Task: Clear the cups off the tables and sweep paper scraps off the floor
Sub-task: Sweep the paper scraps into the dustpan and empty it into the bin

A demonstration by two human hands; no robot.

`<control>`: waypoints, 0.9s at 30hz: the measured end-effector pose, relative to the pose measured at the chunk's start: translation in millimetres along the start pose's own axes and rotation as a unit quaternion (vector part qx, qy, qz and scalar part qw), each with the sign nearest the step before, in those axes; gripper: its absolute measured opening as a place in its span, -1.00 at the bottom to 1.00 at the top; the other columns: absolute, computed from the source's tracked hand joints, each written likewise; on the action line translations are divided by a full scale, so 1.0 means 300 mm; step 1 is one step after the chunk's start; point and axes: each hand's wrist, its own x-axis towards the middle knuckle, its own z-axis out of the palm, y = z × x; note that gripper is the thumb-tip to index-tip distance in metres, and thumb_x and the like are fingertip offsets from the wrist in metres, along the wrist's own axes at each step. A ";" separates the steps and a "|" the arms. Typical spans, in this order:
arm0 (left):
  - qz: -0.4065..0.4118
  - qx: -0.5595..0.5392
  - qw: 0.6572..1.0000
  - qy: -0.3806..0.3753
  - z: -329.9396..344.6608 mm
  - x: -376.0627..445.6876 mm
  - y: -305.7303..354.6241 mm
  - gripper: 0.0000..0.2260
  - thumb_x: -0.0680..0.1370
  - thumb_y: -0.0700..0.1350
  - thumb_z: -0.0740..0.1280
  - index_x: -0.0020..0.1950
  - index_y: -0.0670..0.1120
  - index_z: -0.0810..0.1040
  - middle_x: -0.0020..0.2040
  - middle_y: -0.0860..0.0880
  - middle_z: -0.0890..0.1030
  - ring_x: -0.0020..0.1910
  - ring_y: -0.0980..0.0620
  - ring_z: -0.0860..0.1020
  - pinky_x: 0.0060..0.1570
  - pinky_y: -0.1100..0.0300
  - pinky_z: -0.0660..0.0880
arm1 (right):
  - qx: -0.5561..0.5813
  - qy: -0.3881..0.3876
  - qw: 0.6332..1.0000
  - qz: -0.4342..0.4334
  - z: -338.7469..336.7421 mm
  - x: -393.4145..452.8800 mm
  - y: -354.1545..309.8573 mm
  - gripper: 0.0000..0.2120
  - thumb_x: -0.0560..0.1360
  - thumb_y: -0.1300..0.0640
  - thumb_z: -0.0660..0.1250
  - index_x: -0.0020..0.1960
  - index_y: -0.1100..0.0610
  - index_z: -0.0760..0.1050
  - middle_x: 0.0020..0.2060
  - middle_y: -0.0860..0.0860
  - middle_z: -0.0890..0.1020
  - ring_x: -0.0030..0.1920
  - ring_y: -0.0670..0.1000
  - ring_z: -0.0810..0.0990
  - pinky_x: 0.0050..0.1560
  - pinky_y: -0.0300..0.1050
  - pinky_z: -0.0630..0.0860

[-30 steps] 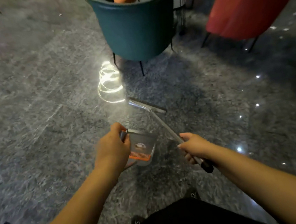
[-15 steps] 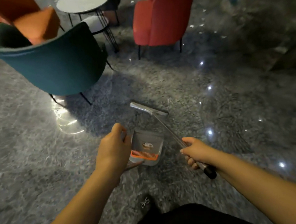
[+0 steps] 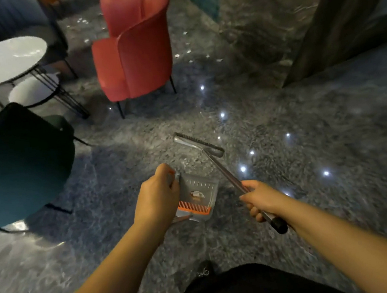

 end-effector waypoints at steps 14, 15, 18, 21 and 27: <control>0.034 -0.018 0.999 -0.022 0.139 0.722 0.161 -0.90 0.59 -0.06 0.30 -0.08 0.03 0.39 -0.37 0.03 0.50 -0.41 0.02 0.48 -0.43 0.02 0.43 | 0.109 0.060 0.992 0.005 -0.278 0.430 -0.395 -0.77 0.59 0.32 0.14 -0.04 0.00 0.40 -0.50 0.04 0.31 -0.67 -0.09 0.26 -0.60 -0.33 0.22; 0.035 -0.019 0.999 -0.021 0.155 0.785 0.179 -0.88 0.59 -0.04 0.30 -0.10 0.03 0.38 -0.39 0.04 0.49 -0.43 0.03 0.47 -0.46 0.05 0.40 | 0.110 0.059 0.992 0.006 -0.313 0.476 -0.431 -0.77 0.59 0.32 0.14 -0.08 0.00 0.40 -0.50 0.04 0.32 -0.66 -0.09 0.26 -0.60 -0.33 0.22; 0.043 -0.012 0.999 -0.023 0.203 0.977 0.247 -0.84 0.60 -0.02 0.29 -0.14 0.01 0.37 -0.41 0.01 0.47 -0.43 -0.02 0.46 -0.46 0.04 0.38 | 0.104 0.056 0.993 0.002 -0.431 0.611 -0.543 -0.79 0.58 0.31 0.14 -0.07 0.02 0.41 -0.47 0.06 0.33 -0.66 -0.08 0.27 -0.59 -0.33 0.24; 0.043 -0.008 0.999 -0.020 0.234 1.172 0.318 -0.81 0.60 0.01 0.28 -0.15 0.00 0.34 -0.41 0.01 0.47 -0.41 -0.06 0.47 -0.45 0.06 0.33 | 0.096 0.053 0.994 0.001 -0.542 0.729 -0.668 -0.80 0.58 0.30 0.14 -0.02 0.03 0.43 -0.47 0.07 0.35 -0.66 -0.08 0.28 -0.58 -0.33 0.25; 0.035 -0.016 0.999 -0.002 0.263 1.493 0.430 -0.77 0.62 -0.03 0.26 -0.20 0.02 0.29 -0.42 0.01 0.42 -0.45 0.02 0.40 -0.50 0.14 0.22 | 0.089 0.056 0.994 -0.002 -0.717 0.917 -0.902 -0.65 0.57 0.28 0.17 0.25 -0.09 0.34 -0.48 0.07 0.36 -0.67 -0.07 0.29 -0.58 -0.31 0.27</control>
